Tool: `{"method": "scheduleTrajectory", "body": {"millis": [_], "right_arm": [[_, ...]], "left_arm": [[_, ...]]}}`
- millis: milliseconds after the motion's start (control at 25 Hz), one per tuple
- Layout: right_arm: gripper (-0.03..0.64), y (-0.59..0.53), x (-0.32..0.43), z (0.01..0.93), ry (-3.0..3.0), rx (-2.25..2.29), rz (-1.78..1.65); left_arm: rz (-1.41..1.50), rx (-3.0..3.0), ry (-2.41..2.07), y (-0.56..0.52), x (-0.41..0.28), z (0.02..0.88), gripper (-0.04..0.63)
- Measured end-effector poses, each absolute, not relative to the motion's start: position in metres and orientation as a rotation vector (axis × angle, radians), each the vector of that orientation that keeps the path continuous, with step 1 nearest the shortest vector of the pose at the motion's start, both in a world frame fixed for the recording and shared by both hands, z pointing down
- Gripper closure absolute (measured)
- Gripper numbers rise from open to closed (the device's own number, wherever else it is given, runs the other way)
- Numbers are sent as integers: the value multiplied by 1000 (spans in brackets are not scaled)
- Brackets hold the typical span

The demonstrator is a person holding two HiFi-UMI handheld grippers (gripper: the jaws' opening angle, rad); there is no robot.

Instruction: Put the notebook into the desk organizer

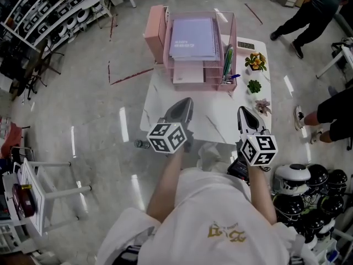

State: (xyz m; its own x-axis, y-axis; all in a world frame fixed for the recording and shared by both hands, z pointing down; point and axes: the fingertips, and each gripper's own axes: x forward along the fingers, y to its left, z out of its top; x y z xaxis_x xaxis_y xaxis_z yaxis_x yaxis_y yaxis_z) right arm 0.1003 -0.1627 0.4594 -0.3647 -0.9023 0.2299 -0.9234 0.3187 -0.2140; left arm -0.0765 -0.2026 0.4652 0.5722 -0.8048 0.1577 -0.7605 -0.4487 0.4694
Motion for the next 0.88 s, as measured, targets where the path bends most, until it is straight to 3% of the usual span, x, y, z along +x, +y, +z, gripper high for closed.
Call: {"method": "scheduleTrajectory", "body": {"millis": [880], "right_arm": [[606,-162,107,462,-2490,1747,514]], "left_arm": [[-119,2298,-1212,-204,-68,470,577]]}}
